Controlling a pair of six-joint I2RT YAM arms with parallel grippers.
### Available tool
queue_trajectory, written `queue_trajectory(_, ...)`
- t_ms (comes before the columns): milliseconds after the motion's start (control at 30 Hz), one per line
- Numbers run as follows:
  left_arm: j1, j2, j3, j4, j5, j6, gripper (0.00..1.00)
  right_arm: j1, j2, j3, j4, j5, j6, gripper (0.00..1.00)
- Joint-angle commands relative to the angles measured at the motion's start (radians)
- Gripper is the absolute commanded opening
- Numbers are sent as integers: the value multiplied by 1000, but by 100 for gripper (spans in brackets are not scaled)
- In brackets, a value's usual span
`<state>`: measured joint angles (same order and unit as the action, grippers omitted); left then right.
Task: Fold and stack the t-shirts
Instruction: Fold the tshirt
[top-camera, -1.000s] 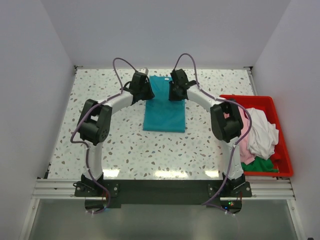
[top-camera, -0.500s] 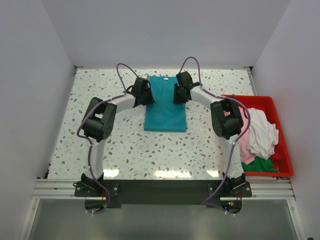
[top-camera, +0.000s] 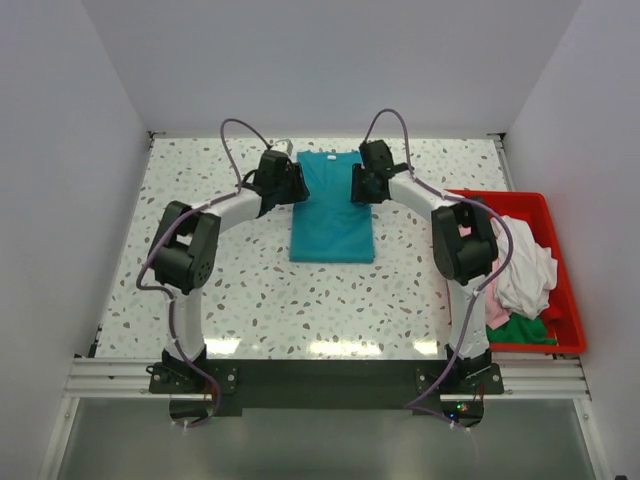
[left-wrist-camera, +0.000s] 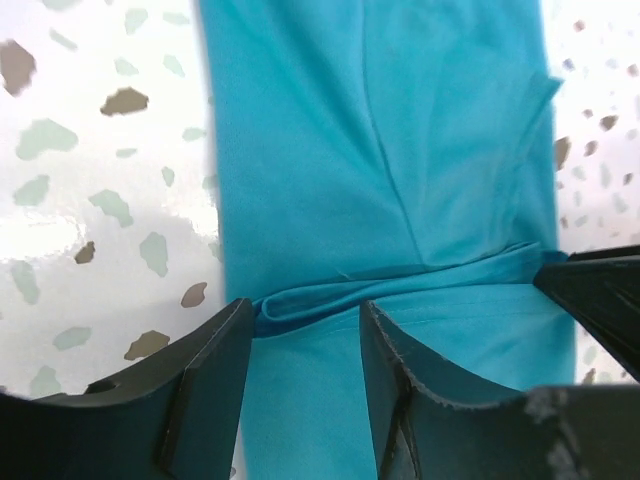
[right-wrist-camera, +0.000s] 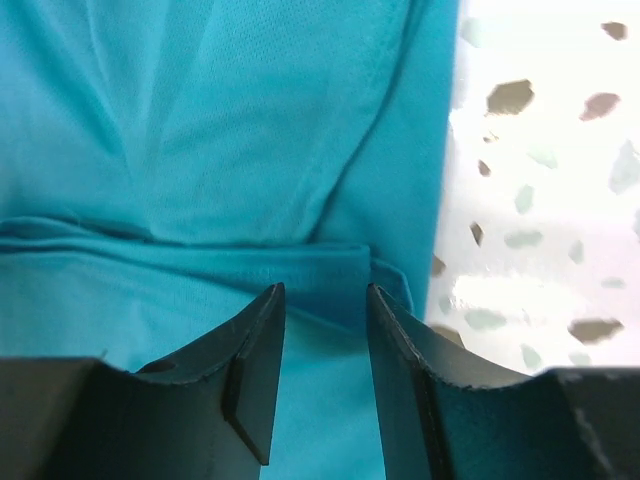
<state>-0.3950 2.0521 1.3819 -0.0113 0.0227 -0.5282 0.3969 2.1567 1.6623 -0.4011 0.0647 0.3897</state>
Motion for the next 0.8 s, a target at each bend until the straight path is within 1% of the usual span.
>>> queue_trajectory(0,8,-116,-47,117,-20,43,53,6,-152,-55,33,35,-22,42)
queue_trajectory(200,-34,-178,-125,134,-79,37,54,71,-212,-114,30,96,-22,43)
queue_trajectory(267,-56,-179,-133,125,-92,39,51,83,-209,-125,36,95,-17,43)
queue_trajectory(300,-62,-176,-133,122,-90,37,47,86,-204,-125,36,96,-17,43)
queue_trajectory(367,-76,-162,-136,117,-92,34,42,91,-183,-125,39,96,-17,43)
queue_trajectory(400,-77,-156,-138,120,-93,34,38,91,-175,-115,38,95,-17,43)
queue_trajectory(433,-80,-150,-135,123,-92,33,36,91,-154,-108,33,95,-18,43)
queue_trajectory(600,-79,-72,-74,120,-101,56,33,80,-51,-7,-14,119,-52,43)
queue_trajectory(767,-71,15,-27,117,-118,66,33,46,31,28,-27,110,-51,43)
